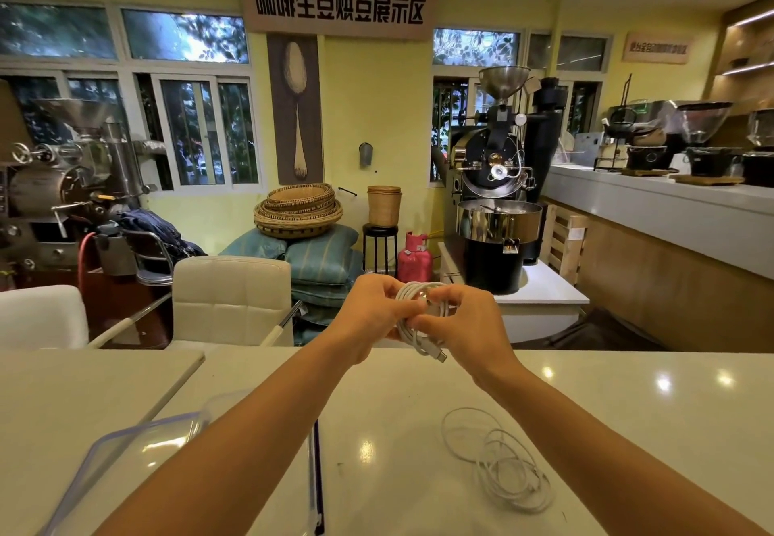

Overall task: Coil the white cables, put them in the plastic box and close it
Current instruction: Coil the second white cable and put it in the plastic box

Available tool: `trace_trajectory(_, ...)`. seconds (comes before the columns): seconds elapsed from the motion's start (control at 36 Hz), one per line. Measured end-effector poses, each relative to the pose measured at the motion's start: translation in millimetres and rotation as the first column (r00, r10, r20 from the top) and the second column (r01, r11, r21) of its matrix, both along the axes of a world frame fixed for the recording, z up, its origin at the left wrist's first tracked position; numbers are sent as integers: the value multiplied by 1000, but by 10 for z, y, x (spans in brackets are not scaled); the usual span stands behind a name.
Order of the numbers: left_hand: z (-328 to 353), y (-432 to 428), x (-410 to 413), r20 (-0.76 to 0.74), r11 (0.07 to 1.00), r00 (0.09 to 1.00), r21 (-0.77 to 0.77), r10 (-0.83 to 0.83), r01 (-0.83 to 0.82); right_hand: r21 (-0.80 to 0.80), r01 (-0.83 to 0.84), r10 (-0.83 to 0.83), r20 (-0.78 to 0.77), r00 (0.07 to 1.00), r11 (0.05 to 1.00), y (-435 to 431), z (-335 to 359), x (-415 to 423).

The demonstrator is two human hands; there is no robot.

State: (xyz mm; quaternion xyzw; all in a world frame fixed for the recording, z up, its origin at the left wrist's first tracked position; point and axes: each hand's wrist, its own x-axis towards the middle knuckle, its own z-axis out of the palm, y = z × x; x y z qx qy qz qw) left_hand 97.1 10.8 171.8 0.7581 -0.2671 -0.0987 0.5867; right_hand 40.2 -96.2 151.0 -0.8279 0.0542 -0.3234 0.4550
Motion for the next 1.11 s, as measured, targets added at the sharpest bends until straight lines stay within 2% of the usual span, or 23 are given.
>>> trace_trajectory(0.22, -68, -5, 24, 153, 997, 986, 35, 68, -74, -139, 37, -30, 51, 998, 990, 29, -35, 12)
trace_trajectory(0.33, -80, 43, 55, 108, 999, 994, 22, 24, -26, -169, 11, -7, 27, 1000, 986, 6, -38, 11)
trace_trajectory(0.44, -45, 125, 78, 17, 995, 995, 13, -96, 96, -169, -61, 49, -73, 996, 984, -11, -39, 17)
trace_trajectory(0.56, -19, 188, 88, 23, 987, 988, 64, -151, 149, -169, -123, 97, -156, 983, 978, 32, -43, 18)
trace_trajectory(0.75, -78, 300, 75, 16, 978, 986, 132, -167, 163, -175, -213, 190, -137, 972, 961, 134, -60, 49)
trace_trajectory(0.86, -106, 338, 66, -21, 976, 985, 128, -173, 174, -183, -187, 183, -41, 982, 965, 205, -113, 100)
trace_trajectory(0.97, -142, 400, 109, -72, 962, 974, 159, -214, 223, -204, -44, 48, 15, 999, 978, 264, -208, 185)
trace_trajectory(1.11, -170, 432, 114, 53, 957, 987, 255, -153, 135, -201, 60, -46, 75, 996, 978, 353, -284, 240)
